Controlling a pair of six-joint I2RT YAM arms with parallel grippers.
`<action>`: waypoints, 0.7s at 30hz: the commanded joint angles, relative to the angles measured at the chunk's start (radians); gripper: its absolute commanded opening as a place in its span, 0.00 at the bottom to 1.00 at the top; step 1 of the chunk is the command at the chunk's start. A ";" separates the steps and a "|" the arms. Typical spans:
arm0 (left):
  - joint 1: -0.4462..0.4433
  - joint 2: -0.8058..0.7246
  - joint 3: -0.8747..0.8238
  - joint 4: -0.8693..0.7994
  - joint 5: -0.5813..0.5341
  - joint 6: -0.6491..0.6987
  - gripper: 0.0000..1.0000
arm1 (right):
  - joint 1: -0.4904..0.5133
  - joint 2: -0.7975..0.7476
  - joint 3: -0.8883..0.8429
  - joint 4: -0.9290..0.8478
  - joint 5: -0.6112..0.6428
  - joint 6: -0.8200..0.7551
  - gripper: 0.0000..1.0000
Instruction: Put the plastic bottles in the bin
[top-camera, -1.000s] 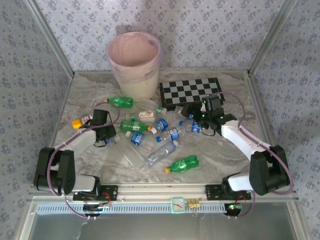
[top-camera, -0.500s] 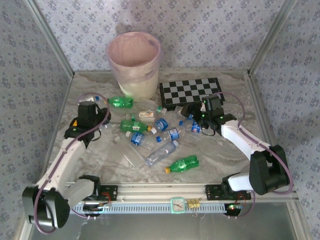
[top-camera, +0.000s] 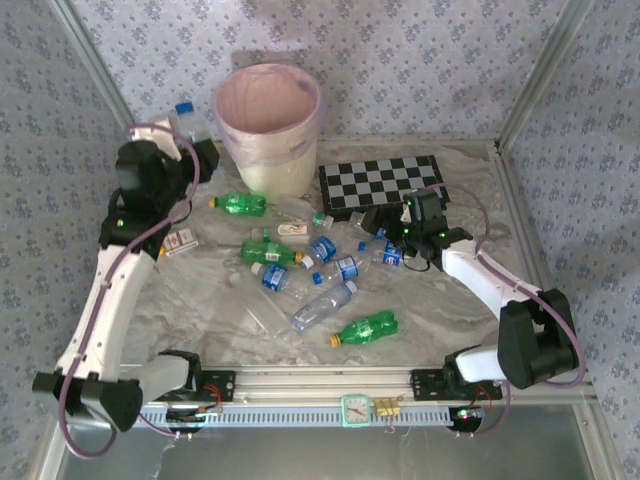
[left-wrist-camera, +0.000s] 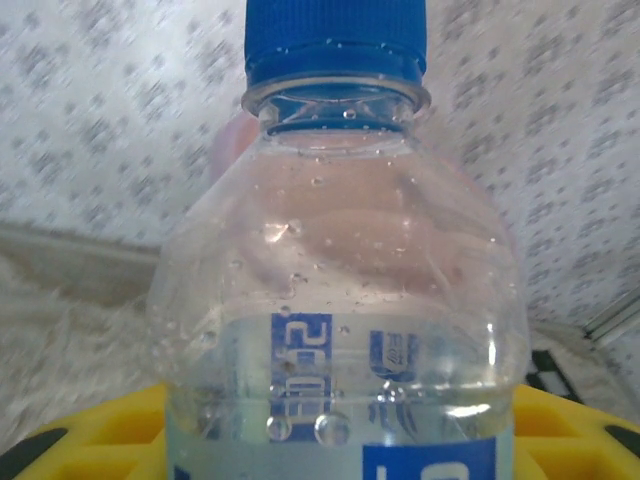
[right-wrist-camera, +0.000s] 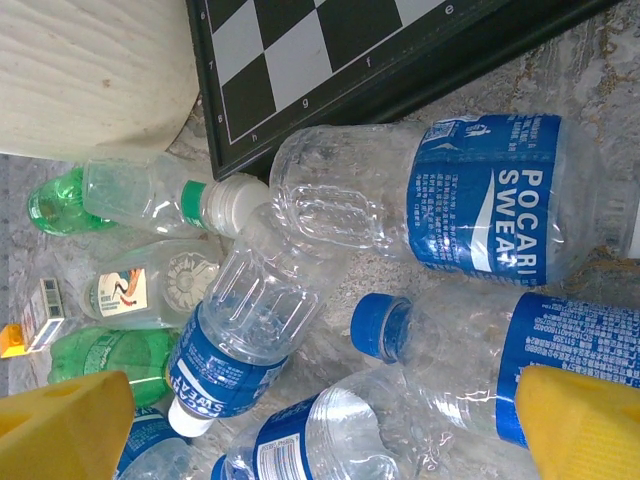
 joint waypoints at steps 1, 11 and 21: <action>0.008 0.111 0.140 0.033 0.111 0.040 0.49 | -0.006 -0.006 0.001 -0.020 0.003 -0.024 1.00; 0.000 0.540 0.623 -0.074 0.242 0.036 0.49 | -0.008 -0.085 -0.013 -0.057 0.045 -0.017 1.00; -0.043 1.008 1.261 -0.464 0.222 0.113 0.50 | -0.008 -0.139 -0.018 -0.085 0.076 -0.007 1.00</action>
